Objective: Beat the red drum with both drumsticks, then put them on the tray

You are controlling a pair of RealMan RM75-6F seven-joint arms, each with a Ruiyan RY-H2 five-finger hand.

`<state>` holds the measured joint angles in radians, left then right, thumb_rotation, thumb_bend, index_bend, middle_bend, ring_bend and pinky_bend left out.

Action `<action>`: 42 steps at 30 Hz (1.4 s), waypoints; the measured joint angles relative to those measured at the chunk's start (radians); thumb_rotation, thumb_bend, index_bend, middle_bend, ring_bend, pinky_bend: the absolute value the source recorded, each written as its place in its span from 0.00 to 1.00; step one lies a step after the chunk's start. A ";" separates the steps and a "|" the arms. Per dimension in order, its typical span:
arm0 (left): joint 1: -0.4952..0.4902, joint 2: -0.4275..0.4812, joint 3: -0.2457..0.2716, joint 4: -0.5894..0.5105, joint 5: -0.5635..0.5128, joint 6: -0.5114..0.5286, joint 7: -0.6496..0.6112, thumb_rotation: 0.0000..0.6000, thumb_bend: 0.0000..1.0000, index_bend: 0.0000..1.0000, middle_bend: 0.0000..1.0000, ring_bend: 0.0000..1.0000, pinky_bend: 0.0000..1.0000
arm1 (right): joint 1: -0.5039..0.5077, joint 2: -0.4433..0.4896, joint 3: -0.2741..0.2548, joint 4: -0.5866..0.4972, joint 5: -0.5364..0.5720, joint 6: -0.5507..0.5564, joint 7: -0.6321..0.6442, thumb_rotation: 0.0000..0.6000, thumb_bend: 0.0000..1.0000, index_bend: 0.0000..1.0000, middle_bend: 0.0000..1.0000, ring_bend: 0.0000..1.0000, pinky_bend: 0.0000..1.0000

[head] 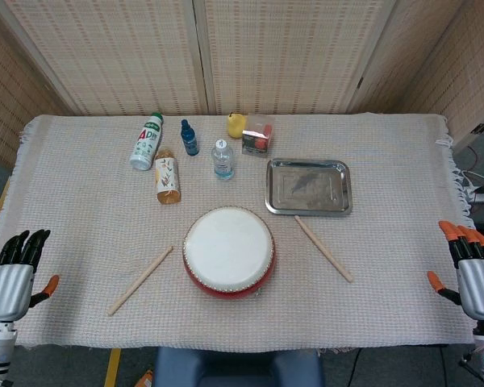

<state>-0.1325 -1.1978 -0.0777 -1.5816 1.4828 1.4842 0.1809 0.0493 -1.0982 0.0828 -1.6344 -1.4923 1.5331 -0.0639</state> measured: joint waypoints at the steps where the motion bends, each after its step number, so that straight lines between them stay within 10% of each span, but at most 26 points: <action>1: -0.002 0.000 0.001 -0.002 0.000 -0.005 0.002 1.00 0.30 0.05 0.08 0.02 0.08 | -0.001 0.000 -0.001 0.001 -0.002 0.001 0.002 1.00 0.19 0.05 0.11 0.02 0.13; 18: -0.024 0.010 0.026 -0.061 0.067 -0.018 0.018 1.00 0.30 0.05 0.08 0.02 0.08 | -0.017 0.016 -0.012 0.026 -0.052 0.042 0.067 1.00 0.19 0.05 0.11 0.02 0.13; 42: -0.198 -0.201 0.061 -0.044 -0.047 -0.365 0.145 1.00 0.30 0.05 0.08 0.02 0.08 | 0.005 0.025 -0.005 0.031 -0.036 0.001 0.075 1.00 0.19 0.05 0.11 0.02 0.13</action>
<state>-0.3308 -1.3991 -0.0166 -1.6255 1.4356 1.1188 0.3262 0.0538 -1.0735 0.0781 -1.6037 -1.5284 1.5340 0.0114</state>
